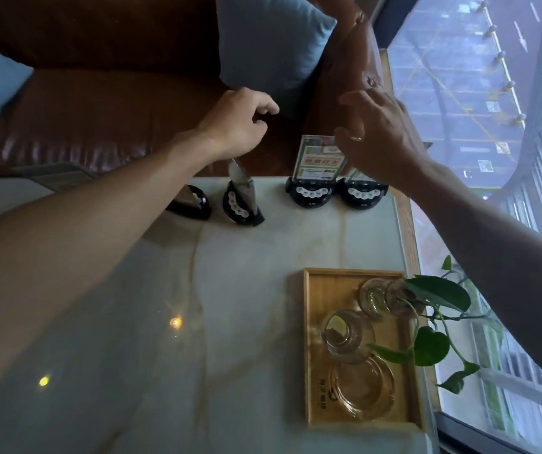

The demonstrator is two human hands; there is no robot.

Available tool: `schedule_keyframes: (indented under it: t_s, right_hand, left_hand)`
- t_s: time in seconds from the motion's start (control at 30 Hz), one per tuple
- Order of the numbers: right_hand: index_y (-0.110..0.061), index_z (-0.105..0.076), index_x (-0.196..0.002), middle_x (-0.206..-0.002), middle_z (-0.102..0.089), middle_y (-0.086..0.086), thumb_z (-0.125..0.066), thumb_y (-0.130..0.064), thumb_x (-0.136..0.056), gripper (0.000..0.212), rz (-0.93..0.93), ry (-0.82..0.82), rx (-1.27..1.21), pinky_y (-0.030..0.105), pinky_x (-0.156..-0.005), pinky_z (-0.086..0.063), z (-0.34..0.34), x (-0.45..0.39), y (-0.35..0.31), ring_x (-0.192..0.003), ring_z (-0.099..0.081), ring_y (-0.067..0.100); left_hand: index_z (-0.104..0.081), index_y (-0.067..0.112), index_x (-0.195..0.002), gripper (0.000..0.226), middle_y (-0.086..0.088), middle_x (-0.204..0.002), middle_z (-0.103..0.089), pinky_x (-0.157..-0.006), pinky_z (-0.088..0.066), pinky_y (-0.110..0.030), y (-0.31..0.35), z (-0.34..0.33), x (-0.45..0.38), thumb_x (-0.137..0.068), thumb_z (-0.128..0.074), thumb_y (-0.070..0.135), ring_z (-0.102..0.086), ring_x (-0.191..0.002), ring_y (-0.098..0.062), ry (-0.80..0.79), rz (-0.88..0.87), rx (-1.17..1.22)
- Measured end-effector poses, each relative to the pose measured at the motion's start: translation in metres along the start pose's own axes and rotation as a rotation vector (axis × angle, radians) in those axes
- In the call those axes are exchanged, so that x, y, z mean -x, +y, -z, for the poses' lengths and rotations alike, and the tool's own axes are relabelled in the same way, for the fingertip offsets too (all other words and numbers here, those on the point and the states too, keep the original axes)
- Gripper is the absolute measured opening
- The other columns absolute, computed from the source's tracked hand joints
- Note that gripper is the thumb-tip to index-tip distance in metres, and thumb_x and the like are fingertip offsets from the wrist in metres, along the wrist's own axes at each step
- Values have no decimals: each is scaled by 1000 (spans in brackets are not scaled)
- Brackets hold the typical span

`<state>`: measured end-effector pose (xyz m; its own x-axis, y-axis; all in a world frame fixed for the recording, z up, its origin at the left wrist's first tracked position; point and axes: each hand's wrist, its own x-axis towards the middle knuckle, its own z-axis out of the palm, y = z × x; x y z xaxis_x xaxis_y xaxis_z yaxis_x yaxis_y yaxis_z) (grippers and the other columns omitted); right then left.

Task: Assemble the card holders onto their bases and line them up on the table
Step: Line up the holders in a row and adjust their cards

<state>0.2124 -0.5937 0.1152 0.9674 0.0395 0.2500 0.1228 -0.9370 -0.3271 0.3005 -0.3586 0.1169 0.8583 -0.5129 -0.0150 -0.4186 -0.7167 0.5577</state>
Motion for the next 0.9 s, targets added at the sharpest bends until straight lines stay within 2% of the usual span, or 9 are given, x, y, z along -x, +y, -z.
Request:
schedule_keyframes:
  t_s: [0.1, 0.17, 0.3, 0.37, 0.43, 0.53, 0.67, 0.77, 0.9]
  right_hand:
    - [-8, -69, -114, -108, -72, 13, -63, -40, -86, 43, 67, -42, -115, 45, -93, -49, -10, -7, -40, -102, -65, 34]
    - [-10, -71, -109, -97, -76, 7, -67, -45, -84, 44, 130, -151, -162, 43, -90, -50, -20, -8, -66, -92, -70, 29]
    - [-20, -69, -105, -96, -75, -2, -64, -50, -85, 37, 169, -402, -48, 40, -95, -44, -43, -11, -103, -94, -67, 26]
    - [-21, -69, -102, -96, -74, 1, -62, -44, -87, 28, 146, -488, -10, 37, -85, -48, -51, -15, -114, -92, -66, 28]
    - [-20, -67, -95, -87, -69, 2, -57, -35, -88, 20, 107, -550, 12, 35, -71, -47, -56, -20, -122, -84, -65, 31]
    - [-21, -66, -91, -80, -58, 2, -53, -26, -88, 15, 75, -538, 83, 32, -64, -41, -58, -31, -122, -78, -62, 32]
    - [-24, -70, -110, -102, -71, 10, -51, -22, -91, 27, 72, -466, 156, 37, -72, -50, -54, -46, -111, -91, -66, 35]
    - [-22, -69, -110, -97, -73, 10, -56, -21, -91, 23, 163, -425, 246, 34, -73, -43, -54, -51, -102, -91, -67, 35]
    - [-21, -68, -110, -99, -72, 12, -55, -19, -93, 22, 159, -424, 276, 38, -78, -49, -53, -52, -94, -92, -66, 37]
  left_hand:
    - [-65, 20, -128, 44, -5, -131, -63, -91, -43, -21, -21, 13, 13, -90, -51, 3, -57, -122, -17, -75, 52, -47]
    - [-65, 22, -128, 46, -5, -130, -63, -83, -42, -21, -33, 18, 21, -87, -54, 3, -59, -118, -19, -134, 66, -94]
    - [-72, 21, -117, 38, -1, -114, -71, -78, -41, -19, -49, 17, 33, -85, -63, 2, -62, -98, -11, -165, 44, -121]
    - [-75, 21, -110, 32, -1, -109, -73, -77, -42, -20, -55, 15, 35, -84, -66, 4, -62, -95, -10, -116, 22, -137]
    - [-76, 20, -107, 30, -2, -108, -72, -78, -45, -23, -62, 12, 36, -83, -69, 5, -64, -97, -17, -70, 2, -151]
    - [-76, 19, -102, 25, -4, -103, -72, -75, -46, -27, -70, 9, 35, -84, -69, 4, -65, -94, -22, -27, -26, -176]
    - [-77, 22, -98, 17, -2, -94, -74, -66, -46, -28, -75, 7, 35, -87, -70, 11, -63, -82, -17, -16, -35, -157]
    - [-77, 25, -99, 17, 2, -93, -75, -61, -37, -22, -76, 3, 33, -88, -69, 15, -56, -75, -9, 50, -39, -134]
    - [-77, 24, -101, 18, 2, -91, -75, -63, -37, -21, -75, 0, 28, -89, -68, 14, -59, -77, -9, 53, -65, -111]
